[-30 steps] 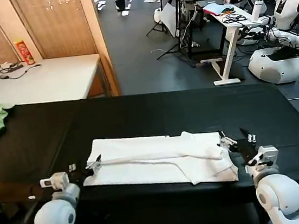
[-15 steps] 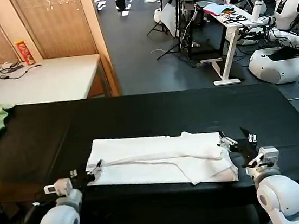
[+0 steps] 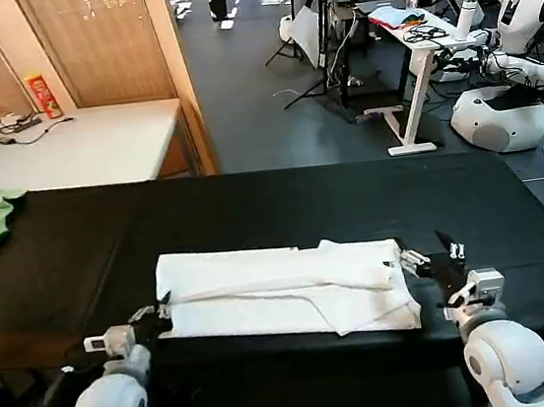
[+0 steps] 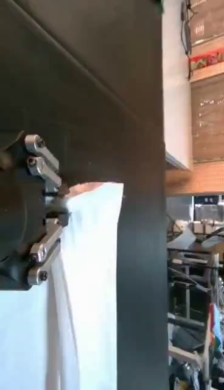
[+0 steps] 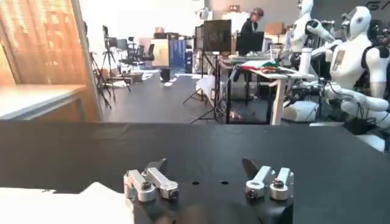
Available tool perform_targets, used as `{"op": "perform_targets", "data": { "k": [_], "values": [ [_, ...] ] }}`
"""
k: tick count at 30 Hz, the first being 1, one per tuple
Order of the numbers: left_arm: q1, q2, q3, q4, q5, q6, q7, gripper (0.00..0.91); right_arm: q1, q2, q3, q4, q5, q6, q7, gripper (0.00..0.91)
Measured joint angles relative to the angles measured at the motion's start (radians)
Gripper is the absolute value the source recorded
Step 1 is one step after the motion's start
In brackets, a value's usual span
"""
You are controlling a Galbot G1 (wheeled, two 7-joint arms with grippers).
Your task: Fold and organize the clothes.
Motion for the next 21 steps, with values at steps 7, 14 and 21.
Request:
{"op": "perform_targets", "data": {
  "k": [7, 14, 21],
  "values": [
    [-0.019, 0.071, -0.040, 0.033, 0.062, -0.027, 0.026, 0.000, -0.009, 0.006, 0.012, 0.009, 0.003, 0.000, 0.001, 0.878],
    [-0.003, 0.243, -0.090, 0.075, 0.144, -0.082, 0.024, 0.000, -0.013, 0.022, 0.004, 0.007, 0.001, 0.004, 0.003, 0.878],
    [0.013, 0.242, -0.055, -0.011, 0.090, -0.029, 0.002, 0.000, -0.027, 0.039, 0.008, 0.013, -0.020, 0.007, 0.004, 0.878]
  ]
}}
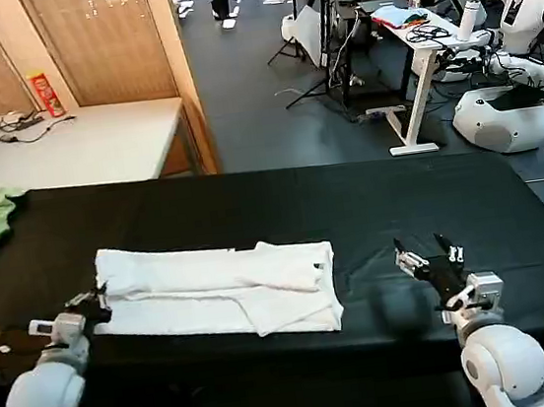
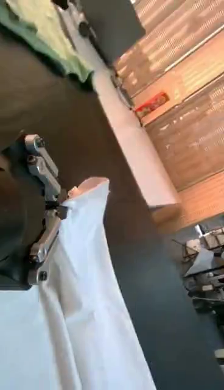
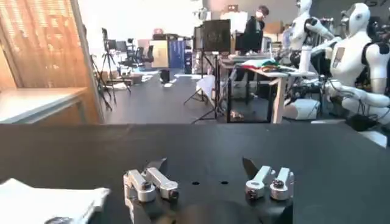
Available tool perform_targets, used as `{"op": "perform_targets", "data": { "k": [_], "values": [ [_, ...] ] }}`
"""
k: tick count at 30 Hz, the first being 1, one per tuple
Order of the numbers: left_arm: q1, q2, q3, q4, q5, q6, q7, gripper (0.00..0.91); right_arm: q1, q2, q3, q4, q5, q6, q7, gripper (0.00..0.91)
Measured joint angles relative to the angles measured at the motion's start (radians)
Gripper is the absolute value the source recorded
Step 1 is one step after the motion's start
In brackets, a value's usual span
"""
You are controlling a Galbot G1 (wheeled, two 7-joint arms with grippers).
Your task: Fold and organize the clothes.
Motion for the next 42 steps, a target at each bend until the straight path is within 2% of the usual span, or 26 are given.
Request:
{"op": "perform_targets", "data": {
  "k": [9, 14, 26, 41, 42],
  "values": [
    [-0.033, -0.151, 0.184, -0.185, -0.074, 0.075, -0.060, 0.000, -0.048, 0.025, 0.029, 0.018, -0.024, 0.012, -0.001, 0.878],
    [-0.052, -0.221, 0.290, -0.230, -0.122, 0.104, -0.075, 0.000, -0.057, 0.036, 0.034, 0.021, -0.033, 0.012, -0.002, 0.878],
    [-0.104, -0.398, 0.463, -0.183, -0.114, 0.085, -0.081, 0.000, -0.068, 0.046, 0.034, 0.025, -0.043, 0.011, -0.011, 0.878],
    [-0.128, -0.513, 0.505, -0.091, -0.084, 0.055, -0.079, 0.000, -0.071, 0.049, 0.029, 0.014, -0.051, 0.016, -0.015, 0.878],
    [-0.128, -0.518, 0.507, -0.084, -0.082, 0.051, -0.079, 0.156, -0.071, 0.049, 0.029, 0.014, -0.051, 0.016, -0.015, 0.878]
  ]
}}
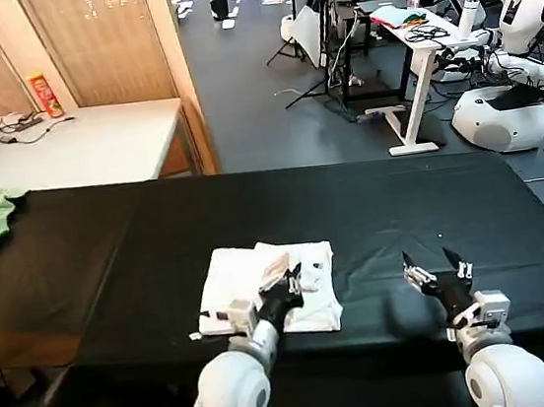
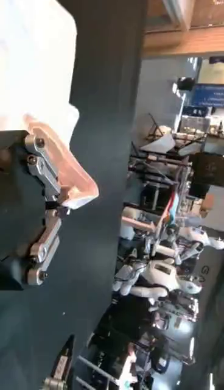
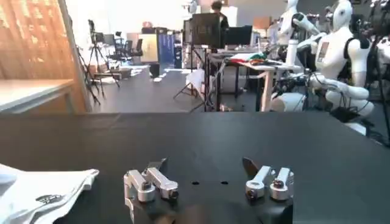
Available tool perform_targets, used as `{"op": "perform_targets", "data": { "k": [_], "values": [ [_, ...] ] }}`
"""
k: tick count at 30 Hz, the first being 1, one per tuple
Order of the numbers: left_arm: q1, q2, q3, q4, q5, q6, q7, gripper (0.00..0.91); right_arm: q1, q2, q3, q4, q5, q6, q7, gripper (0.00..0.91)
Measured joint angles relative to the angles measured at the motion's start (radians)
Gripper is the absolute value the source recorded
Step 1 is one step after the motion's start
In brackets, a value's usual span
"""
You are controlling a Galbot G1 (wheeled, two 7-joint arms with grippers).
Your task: Fold and organize the clothes.
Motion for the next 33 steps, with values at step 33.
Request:
{"op": "perform_targets", "data": {
  "k": [33],
  "values": [
    [-0.040, 0.164, -0.048, -0.024, 0.147, -0.188, 0.086, 0.878, 0.154, -0.144, -0.334, -0.083, -0.099, 0.068, -0.202, 0.878]
  ]
}}
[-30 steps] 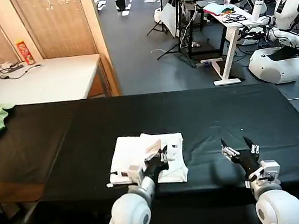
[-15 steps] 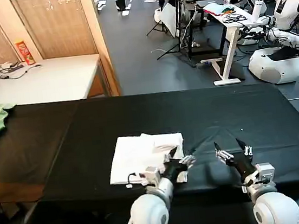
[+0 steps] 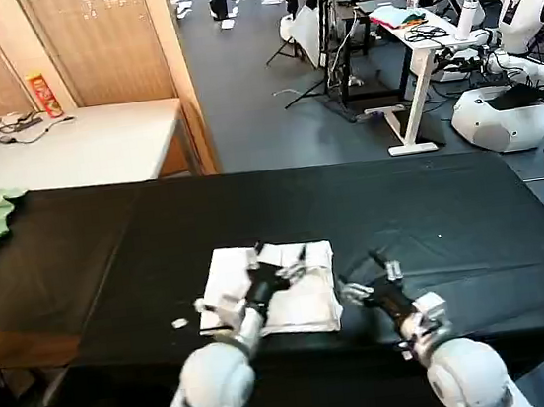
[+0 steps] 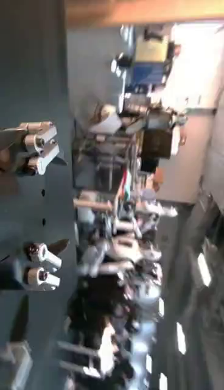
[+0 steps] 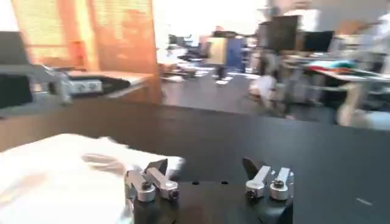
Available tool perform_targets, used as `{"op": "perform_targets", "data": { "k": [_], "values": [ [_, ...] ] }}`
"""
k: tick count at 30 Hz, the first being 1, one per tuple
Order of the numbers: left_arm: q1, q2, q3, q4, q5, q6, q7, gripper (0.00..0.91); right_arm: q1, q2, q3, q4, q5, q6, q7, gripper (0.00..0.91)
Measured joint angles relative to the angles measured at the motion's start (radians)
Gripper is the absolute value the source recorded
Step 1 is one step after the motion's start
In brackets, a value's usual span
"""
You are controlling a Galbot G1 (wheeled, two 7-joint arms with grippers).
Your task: Fold and organize the clothes.
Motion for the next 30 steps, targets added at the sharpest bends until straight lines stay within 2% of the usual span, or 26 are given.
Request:
{"op": "perform_targets", "data": {
  "k": [8, 15, 20, 30],
  "values": [
    [0.060, 0.045, -0.089, -0.016, 0.053, -0.016, -0.003, 0.878, 0.125, 0.030, -0.177, -0.094, -0.106, -0.034, 0.016, 0.878],
    [0.103, 0.039, -0.115, -0.018, 0.064, -0.018, -0.007, 0.878, 0.187, 0.091, -0.208, -0.189, -0.172, -0.056, 0.072, 0.878],
    [0.118, 0.028, -0.120, -0.008, 0.066, -0.020, -0.007, 0.878, 0.180, 0.133, -0.170, -0.218, -0.167, -0.052, 0.094, 0.878],
    [0.140, 0.019, -0.156, 0.024, 0.016, -0.042, -0.005, 0.878, 0.117, 0.201, 0.022, -0.165, -0.041, 0.000, 0.146, 0.878]
  ]
}}
